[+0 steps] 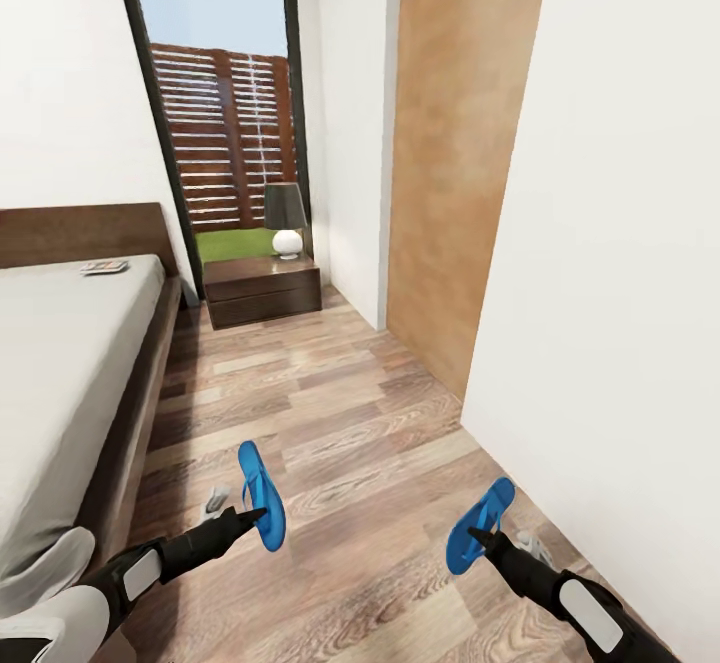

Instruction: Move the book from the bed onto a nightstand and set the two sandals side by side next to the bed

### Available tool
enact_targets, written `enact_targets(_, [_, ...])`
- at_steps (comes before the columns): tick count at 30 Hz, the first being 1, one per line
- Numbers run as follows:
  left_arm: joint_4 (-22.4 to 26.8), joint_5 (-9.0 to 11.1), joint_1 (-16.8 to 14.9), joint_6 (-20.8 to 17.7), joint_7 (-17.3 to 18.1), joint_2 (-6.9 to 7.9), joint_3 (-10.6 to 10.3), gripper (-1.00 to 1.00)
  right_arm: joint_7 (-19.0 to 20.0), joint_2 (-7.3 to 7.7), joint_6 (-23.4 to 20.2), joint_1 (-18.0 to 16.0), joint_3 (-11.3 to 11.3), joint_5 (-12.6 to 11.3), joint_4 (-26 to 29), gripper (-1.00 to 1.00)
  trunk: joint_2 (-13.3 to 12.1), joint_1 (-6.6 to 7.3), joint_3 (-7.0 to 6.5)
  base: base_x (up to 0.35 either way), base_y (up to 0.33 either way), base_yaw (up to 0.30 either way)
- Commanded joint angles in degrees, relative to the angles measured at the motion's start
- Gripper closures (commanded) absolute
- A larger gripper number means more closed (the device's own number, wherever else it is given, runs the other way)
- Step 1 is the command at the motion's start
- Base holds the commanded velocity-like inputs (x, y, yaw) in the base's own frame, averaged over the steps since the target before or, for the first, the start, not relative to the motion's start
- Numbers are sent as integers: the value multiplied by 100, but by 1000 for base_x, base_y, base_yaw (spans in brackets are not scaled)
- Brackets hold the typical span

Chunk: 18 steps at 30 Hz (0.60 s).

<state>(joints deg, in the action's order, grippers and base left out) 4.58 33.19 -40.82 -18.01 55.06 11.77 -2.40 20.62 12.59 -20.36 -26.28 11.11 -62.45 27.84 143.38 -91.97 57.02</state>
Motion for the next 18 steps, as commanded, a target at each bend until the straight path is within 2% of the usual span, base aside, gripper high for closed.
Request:
enact_targets(1, [-1, 47, -4, -53, 13, 1, -24, 100, 13, 7, -12, -1, 24, -48, 2, 100, 2, -1, 6, 216, -152, 232])
enact_targets(18, [-1, 47, -4, -53, 14, 5, -24, 100, 13, 3, -12, 0, 25, -48, 3, 100, 2, -1, 6, 178, -145, 232])
